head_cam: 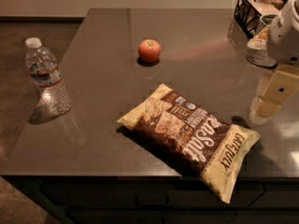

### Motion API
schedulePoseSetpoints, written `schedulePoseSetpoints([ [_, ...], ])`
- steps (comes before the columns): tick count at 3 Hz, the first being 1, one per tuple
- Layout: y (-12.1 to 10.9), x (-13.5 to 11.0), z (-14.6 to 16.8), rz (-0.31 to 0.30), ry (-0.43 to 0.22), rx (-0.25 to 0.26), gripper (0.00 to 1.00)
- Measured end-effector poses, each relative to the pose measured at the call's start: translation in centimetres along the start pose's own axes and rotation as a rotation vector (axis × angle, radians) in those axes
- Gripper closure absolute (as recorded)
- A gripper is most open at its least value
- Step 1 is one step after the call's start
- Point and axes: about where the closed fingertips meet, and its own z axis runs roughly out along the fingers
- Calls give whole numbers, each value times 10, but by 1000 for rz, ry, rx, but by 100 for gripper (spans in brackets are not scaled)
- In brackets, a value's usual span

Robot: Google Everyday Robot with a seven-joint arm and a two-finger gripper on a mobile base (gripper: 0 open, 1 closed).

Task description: Move brown chip bag near apple

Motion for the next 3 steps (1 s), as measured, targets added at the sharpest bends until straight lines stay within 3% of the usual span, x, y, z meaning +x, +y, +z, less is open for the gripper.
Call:
schedulePoseSetpoints([
  [1, 1, -2, 2, -1, -12, 7, 0],
  [2, 6, -9, 25, 17, -63, -30, 0],
  [3, 19, -20, 55, 58, -97, -99, 0],
])
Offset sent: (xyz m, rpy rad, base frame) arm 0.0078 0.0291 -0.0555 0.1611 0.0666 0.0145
